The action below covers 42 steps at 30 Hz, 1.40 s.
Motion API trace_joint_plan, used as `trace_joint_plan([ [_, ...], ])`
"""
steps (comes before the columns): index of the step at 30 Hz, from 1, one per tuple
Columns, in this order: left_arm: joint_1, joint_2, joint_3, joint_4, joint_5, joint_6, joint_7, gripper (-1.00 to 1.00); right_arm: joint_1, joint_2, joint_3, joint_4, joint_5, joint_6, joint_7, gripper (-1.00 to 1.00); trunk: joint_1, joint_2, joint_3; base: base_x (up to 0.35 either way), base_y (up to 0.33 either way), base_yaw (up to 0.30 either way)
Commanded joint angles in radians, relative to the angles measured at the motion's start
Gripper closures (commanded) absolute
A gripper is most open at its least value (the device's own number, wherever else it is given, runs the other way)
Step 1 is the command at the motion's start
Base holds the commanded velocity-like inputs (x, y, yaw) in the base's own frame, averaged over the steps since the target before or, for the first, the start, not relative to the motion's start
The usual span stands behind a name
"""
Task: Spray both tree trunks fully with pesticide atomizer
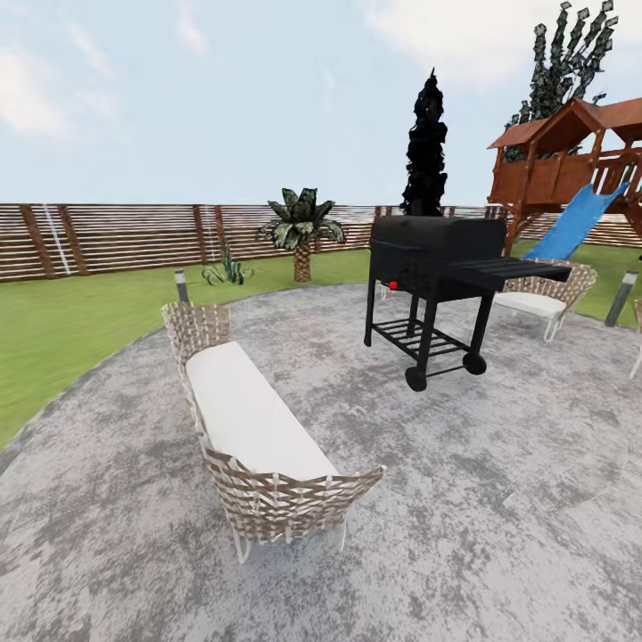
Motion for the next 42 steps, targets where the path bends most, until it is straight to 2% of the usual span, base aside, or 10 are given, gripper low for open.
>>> trace_joint_plan([
  [1, 0.006, 0.003, 0.001, 0.006, 0.002, 0.002, 0.003, -1.0, 0.006, 0.006, 0.001, -0.006, 0.0, 0.002, -0.001, -1.0, 0.0, 0.0, 0.0, 0.0, 0.0, 0.0],
  [8, 0.005, 0.002, -0.007, -0.002, 0.002, -0.002, 0.003, -1.0, -0.003, 0.038, -0.002, -0.032, -0.001, -0.005, -0.001, -1.0, 0.0, 0.0, 0.0, 0.0, 0.0, 0.0],
  [11, 0.005, 0.001, -0.008, -0.019, 0.002, -0.01, 0.003, -1.0, -0.013, 0.043, -0.003, -0.05, 0.001, -0.022, -0.002, -1.0, 0.0, 0.0, 0.0, 0.0, 0.0, 0.0],
  [23, -0.023, 0.02, -0.011, -0.086, -0.009, -0.078, 0.005, -1.0, -0.019, -0.02, -0.006, -0.117, 0.001, -0.059, -0.005, -1.0, 0.0, 0.0, 0.0, 0.0, 0.0, 0.0],
  [24, -0.074, 0.02, -0.011, -0.352, -0.009, -0.168, 0.005, -1.0, -0.02, -0.083, -0.006, -0.65, 0.001, -0.075, -0.005, -1.0, 0.0, 0.0, 0.0, 0.0, 0.0, 0.0],
  [28, -0.13, 0.02, -0.012, -0.411, -0.005, -0.17, -0.002, -1.0, -0.02, -0.084, -0.007, -0.714, -0.002, -0.122, -0.003, -1.0, 0.0, 0.0, 0.0, 0.0, 0.0, 0.0],
  [35, -0.204, 0.018, -0.013, -0.417, -0.004, -0.173, -0.024, -1.0, -0.042, -0.083, -0.008, -0.732, -0.006, -0.183, 0.001, -1.0, 0.0, 0.0, 0.0, 0.0, 0.0, 0.0],
  [40, -0.212, 0.022, -0.009, -0.41, -0.007, -0.185, -0.026, -1.0, -0.066, -0.083, -0.007, -0.73, -0.003, -0.189, 0.0, -1.0, 0.0, 0.0, 0.0, 0.0, 0.0, 0.0],
  [42, -0.212, 0.028, -0.009, -0.409, -0.011, -0.237, -0.027, -1.0, -0.069, -0.083, -0.007, -0.73, -0.002, -0.19, -0.003, -1.0, 0.0, 0.0, 0.0, 0.0, 0.0, 0.0],
])
